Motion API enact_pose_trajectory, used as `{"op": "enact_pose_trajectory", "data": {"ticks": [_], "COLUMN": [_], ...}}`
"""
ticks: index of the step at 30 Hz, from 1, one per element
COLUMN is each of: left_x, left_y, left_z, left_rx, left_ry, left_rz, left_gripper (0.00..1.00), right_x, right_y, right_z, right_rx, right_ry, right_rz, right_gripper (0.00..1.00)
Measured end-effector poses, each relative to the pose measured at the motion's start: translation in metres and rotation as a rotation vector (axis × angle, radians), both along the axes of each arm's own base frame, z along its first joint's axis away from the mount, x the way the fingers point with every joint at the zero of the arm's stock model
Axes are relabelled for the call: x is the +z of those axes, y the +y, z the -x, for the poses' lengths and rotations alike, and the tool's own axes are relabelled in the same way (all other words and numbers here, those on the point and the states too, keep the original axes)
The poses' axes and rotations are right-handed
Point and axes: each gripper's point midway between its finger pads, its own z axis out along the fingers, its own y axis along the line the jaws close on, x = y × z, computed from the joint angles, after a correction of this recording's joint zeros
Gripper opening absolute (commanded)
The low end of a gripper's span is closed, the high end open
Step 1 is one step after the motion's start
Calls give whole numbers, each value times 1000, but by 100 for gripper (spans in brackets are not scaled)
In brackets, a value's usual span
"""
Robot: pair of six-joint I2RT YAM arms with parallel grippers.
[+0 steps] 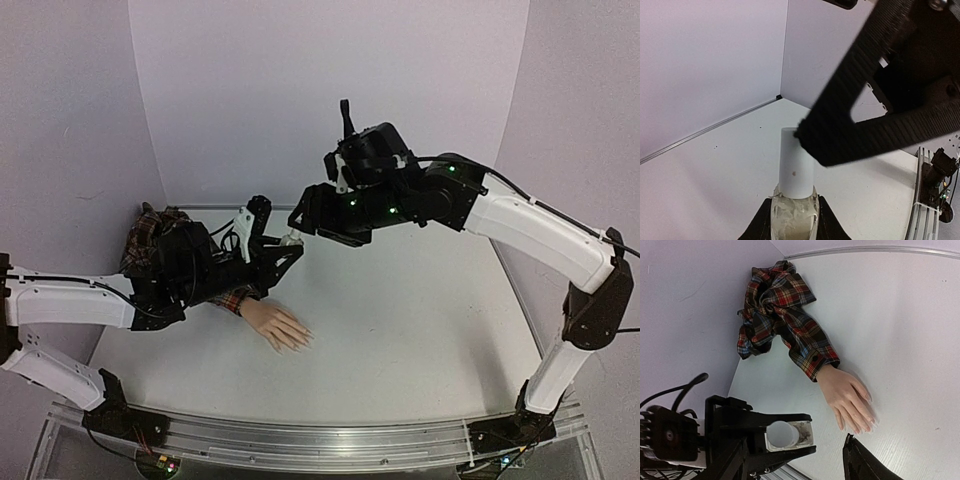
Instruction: Paint the nails
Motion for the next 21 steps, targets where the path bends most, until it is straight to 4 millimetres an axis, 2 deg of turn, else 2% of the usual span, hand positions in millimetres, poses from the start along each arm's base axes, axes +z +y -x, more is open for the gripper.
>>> {"op": "enact_pose_trajectory", "data": {"ticks": [7,12,15,18,21], "left_x": [5,7,7,7,7], "left_y": [-4,-5,-5,-5,-5], "left_z": [1,1,1,1,1], "left_rx": [-8,-8,-9,-9,-9], "left_ry": [-26,-30,-31,-31,-33], "left_rz": [29,36,35,34,32], "left_gripper": [0,0,0,0,0], "right_x": [11,13,11,9,9], "right_y": [1,2,4,6,8], "right_z": [-5,-6,-5,-3,-1], "right_rx": [-22,-16,4,31,58], "right_ry": [-23,-34,-43,-46,-51], "right_rz": [-21,-18,-6,3,7], "right_gripper": [45,44,37,37,27]}}
